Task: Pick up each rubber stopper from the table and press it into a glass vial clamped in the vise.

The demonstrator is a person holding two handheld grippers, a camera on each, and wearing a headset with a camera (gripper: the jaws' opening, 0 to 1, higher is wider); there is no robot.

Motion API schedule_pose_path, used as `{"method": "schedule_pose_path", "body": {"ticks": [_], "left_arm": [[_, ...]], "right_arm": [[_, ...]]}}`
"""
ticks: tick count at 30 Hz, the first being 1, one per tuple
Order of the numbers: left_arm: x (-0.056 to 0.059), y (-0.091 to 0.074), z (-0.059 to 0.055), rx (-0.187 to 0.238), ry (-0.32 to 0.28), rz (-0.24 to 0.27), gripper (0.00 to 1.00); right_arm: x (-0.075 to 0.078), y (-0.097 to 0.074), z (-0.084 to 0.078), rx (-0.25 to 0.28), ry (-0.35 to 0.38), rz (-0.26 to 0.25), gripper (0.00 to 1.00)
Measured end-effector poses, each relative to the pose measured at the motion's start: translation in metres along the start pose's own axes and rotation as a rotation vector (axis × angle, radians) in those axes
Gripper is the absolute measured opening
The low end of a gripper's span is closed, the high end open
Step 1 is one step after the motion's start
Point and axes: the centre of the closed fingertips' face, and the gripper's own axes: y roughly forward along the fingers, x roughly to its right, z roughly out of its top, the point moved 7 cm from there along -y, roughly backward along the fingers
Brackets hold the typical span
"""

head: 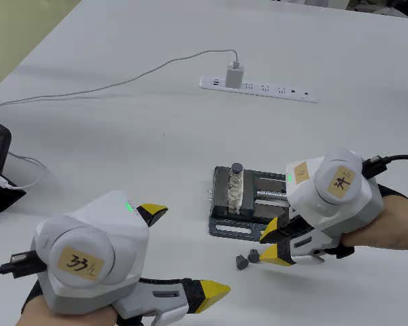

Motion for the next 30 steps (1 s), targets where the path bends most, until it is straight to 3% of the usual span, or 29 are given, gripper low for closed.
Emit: {"method": "schedule_pose_path", "body": {"ticks": [14, 30], "left_arm": [[0.001, 0.003, -0.004, -0.005, -0.013, -0.008, 0.8], [0.002, 0.005, -0.007, -0.006, -0.024, -0.016, 0.8]], "right_arm": [[-0.001, 0.008, 0.005, 0.006, -0.001, 0.007, 0.0], [-0.002, 0.011, 0.004, -0.003, -0.007, 0.007, 0.0]]}}
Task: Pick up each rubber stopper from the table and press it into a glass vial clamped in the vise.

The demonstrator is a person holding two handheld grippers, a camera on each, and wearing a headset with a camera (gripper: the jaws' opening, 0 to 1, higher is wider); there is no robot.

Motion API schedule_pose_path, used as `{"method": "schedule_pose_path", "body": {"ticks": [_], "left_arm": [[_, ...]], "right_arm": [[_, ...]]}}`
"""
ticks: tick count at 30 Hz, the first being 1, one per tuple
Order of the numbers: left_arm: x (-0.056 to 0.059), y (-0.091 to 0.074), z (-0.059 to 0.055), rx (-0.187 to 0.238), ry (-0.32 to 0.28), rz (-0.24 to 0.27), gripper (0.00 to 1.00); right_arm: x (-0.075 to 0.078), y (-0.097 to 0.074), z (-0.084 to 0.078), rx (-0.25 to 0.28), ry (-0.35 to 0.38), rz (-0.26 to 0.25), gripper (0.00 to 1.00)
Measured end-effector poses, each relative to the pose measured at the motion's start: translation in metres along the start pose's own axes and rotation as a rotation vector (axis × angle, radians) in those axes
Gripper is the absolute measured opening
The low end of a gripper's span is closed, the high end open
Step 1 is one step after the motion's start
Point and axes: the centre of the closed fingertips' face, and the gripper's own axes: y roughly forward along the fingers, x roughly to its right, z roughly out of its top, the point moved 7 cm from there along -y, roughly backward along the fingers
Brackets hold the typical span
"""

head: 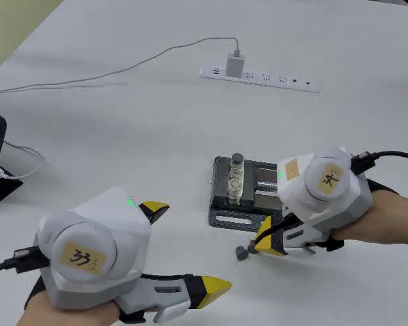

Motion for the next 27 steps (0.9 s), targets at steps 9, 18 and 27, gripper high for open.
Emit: {"method": "schedule_pose_path", "body": {"ticks": [9, 18, 27], "left_arm": [[0.0, 0.001, 0.0, 0.001, 0.007, -0.006, 0.79], [0.001, 0.001, 0.003, 0.006, 0.024, -0.013, 0.78], [0.006, 0.003, 0.014, 0.045, 0.06, -0.031, 0.75]], "right_arm": [[0.001, 0.0, -0.001, 0.017, 0.107, 0.0, 0.0], [0.002, -0.005, -0.003, 0.067, 0.2, 0.0, 0.0], [0.001, -0.032, 0.003, 0.252, 0.409, -0.001, 0.0]]}}
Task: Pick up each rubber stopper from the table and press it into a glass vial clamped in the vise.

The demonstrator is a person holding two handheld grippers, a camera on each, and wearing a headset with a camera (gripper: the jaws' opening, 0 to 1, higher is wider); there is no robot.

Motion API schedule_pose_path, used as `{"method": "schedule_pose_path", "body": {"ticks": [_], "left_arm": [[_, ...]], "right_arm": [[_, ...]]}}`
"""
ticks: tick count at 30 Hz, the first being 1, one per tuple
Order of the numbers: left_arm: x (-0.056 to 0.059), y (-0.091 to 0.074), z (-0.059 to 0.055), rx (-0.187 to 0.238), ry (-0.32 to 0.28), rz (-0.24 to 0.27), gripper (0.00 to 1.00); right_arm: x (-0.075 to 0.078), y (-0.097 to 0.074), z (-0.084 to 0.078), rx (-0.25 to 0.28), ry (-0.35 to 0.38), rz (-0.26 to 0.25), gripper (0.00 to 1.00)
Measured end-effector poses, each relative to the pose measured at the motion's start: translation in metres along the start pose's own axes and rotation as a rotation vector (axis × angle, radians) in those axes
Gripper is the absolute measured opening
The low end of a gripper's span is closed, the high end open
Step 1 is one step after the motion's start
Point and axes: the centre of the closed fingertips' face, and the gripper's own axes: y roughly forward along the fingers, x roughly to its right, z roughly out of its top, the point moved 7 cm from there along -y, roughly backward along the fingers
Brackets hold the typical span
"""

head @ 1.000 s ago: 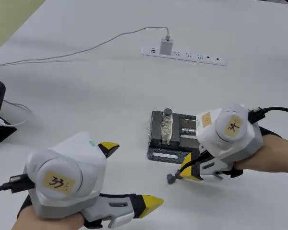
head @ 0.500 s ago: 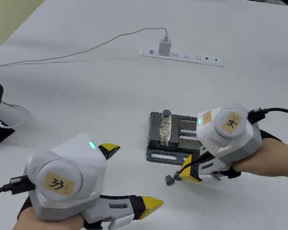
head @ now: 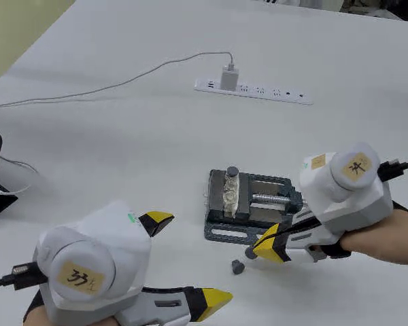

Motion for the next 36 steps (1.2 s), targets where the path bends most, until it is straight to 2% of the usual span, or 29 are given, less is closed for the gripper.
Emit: {"method": "schedule_pose_path", "body": {"ticks": [4, 8, 13, 17, 20, 22, 23, 25, 30, 32, 34, 35, 36], "left_arm": [[0.004, 0.001, 0.01, 0.041, 0.026, -0.013, 0.7], [0.008, 0.001, 0.025, 0.095, 0.06, -0.028, 0.66], [0.012, 0.002, 0.037, 0.138, 0.101, -0.052, 0.59], [0.015, 0.002, 0.044, 0.166, 0.116, -0.061, 0.53], [0.018, 0.002, 0.051, 0.201, 0.128, -0.074, 0.46], [0.019, 0.003, 0.052, 0.204, 0.129, -0.081, 0.42], [0.019, 0.004, 0.053, 0.214, 0.132, -0.082, 0.4], [0.021, 0.005, 0.057, 0.242, 0.103, -0.093, 0.38], [0.022, 0.007, 0.061, 0.267, 0.078, -0.101, 0.3], [0.022, 0.008, 0.063, 0.277, 0.072, -0.102, 0.29], [0.023, 0.008, 0.066, 0.293, 0.063, -0.105, 0.27], [0.023, 0.008, 0.068, 0.301, 0.061, -0.108, 0.26], [0.023, 0.008, 0.069, 0.303, 0.068, -0.109, 0.25]], "right_arm": [[-0.003, -0.014, 0.009, 0.122, 0.147, 0.038, 0.0], [-0.009, -0.029, 0.018, 0.253, 0.317, 0.108, 0.0], [-0.017, -0.043, 0.023, 0.374, 0.465, 0.176, 0.0], [-0.022, -0.051, 0.025, 0.444, 0.544, 0.216, 0.0], [-0.03, -0.057, 0.027, 0.492, 0.621, 0.269, 0.0], [-0.029, -0.06, 0.027, 0.519, 0.668, 0.31, 0.0], [-0.03, -0.063, 0.027, 0.546, 0.723, 0.343, 0.0], [-0.033, -0.066, 0.028, 0.589, 0.781, 0.386, 0.0], [-0.038, -0.071, 0.026, 0.617, 0.895, 0.471, 0.0], [-0.039, -0.071, 0.025, 0.632, 0.929, 0.484, 0.0], [-0.041, -0.071, 0.024, 0.648, 0.996, 0.521, 0.0], [-0.041, -0.07, 0.022, 0.65, 1.054, 0.53, 0.0], [-0.043, -0.071, 0.022, 0.655, 1.074, 0.554, 0.0]]}}
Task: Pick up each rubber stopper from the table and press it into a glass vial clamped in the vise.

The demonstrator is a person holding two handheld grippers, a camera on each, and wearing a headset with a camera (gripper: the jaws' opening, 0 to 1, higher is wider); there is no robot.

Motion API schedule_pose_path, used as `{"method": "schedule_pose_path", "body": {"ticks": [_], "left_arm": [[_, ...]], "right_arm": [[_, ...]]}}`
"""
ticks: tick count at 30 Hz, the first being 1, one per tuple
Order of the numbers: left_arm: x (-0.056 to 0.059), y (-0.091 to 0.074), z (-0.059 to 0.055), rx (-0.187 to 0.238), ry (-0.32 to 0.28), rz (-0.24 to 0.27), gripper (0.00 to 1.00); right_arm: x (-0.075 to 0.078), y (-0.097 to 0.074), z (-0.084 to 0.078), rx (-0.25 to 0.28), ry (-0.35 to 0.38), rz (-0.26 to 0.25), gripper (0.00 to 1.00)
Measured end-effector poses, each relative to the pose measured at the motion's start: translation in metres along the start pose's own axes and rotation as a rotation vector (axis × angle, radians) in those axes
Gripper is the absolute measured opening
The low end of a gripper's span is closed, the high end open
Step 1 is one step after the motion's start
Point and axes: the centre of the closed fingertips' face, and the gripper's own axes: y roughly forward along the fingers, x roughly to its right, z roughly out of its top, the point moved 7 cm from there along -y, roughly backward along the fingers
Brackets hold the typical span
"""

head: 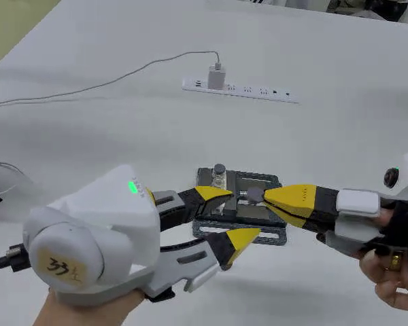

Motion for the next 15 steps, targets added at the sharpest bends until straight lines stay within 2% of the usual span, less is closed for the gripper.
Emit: {"method": "schedule_pose_path", "body": {"ticks": [6, 9, 15], "left_arm": [[0.001, 0.002, 0.003, 0.015, -0.002, -0.011, 0.18], [0.002, 0.004, 0.003, 0.014, -0.013, -0.024, 0.16], [0.004, 0.004, 0.002, 0.014, -0.026, -0.036, 0.13]], "right_arm": [[0.009, -0.002, -0.009, 0.002, 0.063, -0.02, 0.0], [0.013, -0.006, -0.007, 0.02, 0.088, -0.016, 0.0], [0.012, -0.006, -0.01, 0.02, 0.092, -0.013, 0.0]]}}
